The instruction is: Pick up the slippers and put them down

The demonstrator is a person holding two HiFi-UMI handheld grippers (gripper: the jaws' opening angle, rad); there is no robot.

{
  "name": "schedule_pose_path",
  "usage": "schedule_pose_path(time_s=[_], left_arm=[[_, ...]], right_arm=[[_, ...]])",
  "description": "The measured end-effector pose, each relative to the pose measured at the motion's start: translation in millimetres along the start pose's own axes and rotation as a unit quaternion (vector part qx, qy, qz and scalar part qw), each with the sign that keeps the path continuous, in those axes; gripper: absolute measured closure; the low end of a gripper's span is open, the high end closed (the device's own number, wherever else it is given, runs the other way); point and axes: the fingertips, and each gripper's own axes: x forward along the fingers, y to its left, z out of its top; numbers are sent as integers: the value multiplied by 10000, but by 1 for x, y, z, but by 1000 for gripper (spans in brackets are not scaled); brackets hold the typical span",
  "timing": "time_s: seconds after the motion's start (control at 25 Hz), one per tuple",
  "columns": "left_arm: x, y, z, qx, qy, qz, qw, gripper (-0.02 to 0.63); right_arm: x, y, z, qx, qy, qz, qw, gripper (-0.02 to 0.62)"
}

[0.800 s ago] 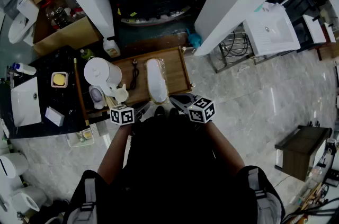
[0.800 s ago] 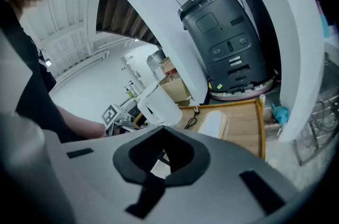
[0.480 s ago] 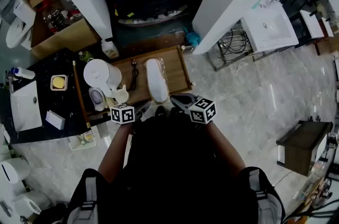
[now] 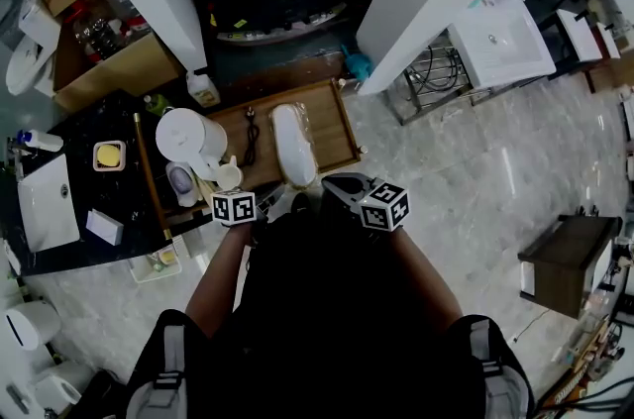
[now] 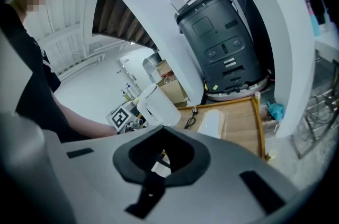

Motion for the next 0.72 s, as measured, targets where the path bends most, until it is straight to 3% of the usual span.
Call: schedule_pose_path(time_s=[0.2,0.4,0.72], left_arm=[[7,18,-4,66,146,225,9996,463],[18,26,-7,-2,312,194,9993,443],[43,47,-13,-497,496,263,9972,402]], right_arm=[[1,4,-4,27,99,64,9999,588],[-2,3,-4,55,127,63,9999,588],[-8,-8,-9,162,228,19,9996,588]])
